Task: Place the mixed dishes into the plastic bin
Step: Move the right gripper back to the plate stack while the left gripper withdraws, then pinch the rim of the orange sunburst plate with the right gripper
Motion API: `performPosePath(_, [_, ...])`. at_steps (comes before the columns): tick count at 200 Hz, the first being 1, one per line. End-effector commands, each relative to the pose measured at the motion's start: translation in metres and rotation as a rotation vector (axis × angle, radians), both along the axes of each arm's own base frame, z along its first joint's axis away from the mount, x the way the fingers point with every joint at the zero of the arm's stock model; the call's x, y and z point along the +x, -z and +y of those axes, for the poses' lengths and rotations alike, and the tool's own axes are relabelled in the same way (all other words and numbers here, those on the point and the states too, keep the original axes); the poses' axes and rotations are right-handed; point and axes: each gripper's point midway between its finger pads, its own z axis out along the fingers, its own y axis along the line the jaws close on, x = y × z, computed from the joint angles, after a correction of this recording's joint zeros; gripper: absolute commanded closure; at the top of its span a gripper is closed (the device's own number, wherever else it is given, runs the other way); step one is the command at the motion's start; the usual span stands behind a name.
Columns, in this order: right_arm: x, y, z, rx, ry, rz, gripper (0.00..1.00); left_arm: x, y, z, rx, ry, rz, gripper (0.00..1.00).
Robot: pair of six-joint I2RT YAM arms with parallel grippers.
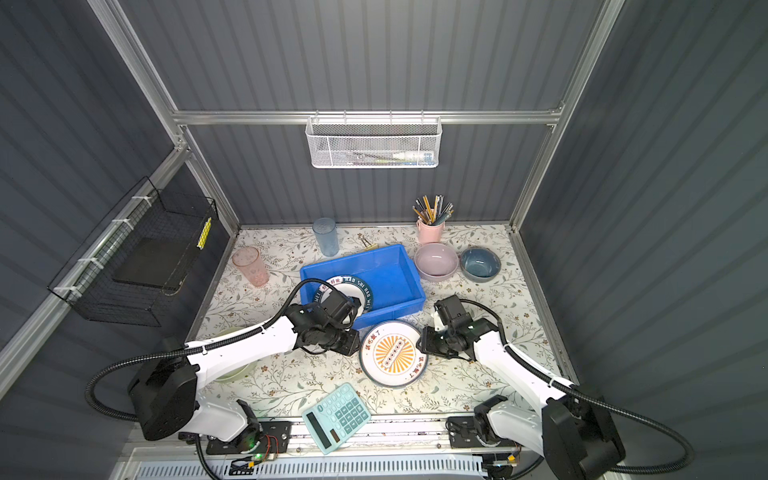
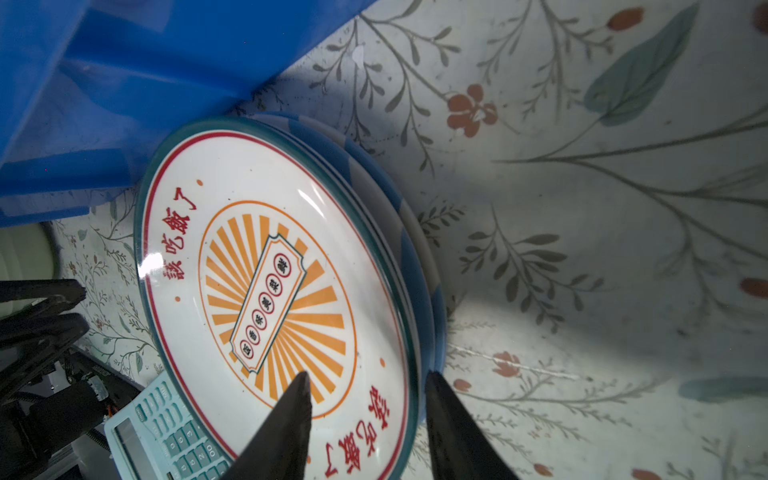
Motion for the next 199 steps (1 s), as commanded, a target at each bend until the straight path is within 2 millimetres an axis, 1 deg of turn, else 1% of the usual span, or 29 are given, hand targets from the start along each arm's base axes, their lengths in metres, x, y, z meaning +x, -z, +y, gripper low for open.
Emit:
performPosePath(1, [-0.001, 0.004, 0.004, 0.031, 0.009, 0.009, 0.54, 0.002, 0.010, 0.000, 0.016, -0.012, 0.000, 0.70])
performPosePath(40, [-0.002, 0.007, 0.004, 0.038, 0.011, 0.015, 0.55, 0.001, 0.019, -0.008, 0.007, 0.006, 0.019, 0.75])
performPosePath(114, [-0.004, 0.005, 0.004, 0.040, 0.008, 0.010, 0.54, 0.001, 0.036, -0.009, 0.033, 0.004, 0.046, 0.78])
performPosePath(118, [-0.002, -0.002, 0.004, 0.051, 0.009, -0.016, 0.55, 0.000, 0.036, -0.009, 0.033, 0.005, 0.047, 0.78])
performPosePath(130, [-0.002, -0.003, 0.004, 0.054, 0.006, -0.023, 0.55, 0.000, 0.038, -0.010, 0.035, 0.007, 0.051, 0.79])
performPosePath(133, [-0.005, -0.006, 0.009, 0.081, -0.010, -0.013, 0.55, 0.000, 0.039, -0.010, 0.035, 0.007, 0.053, 0.79])
performPosePath(186, [-0.006, -0.008, 0.013, 0.141, -0.031, -0.041, 0.55, -0.001, 0.045, -0.007, 0.046, 0.000, 0.060, 0.81])
performPosePath(196, [-0.009, -0.006, 0.014, 0.155, -0.038, -0.027, 0.55, -0.001, 0.046, -0.007, 0.048, -0.002, 0.060, 0.81])
performPosePath(199, [-0.005, -0.008, 0.016, 0.168, -0.041, -0.045, 0.55, -0.001, 0.046, -0.007, 0.049, 0.000, 0.061, 0.81])
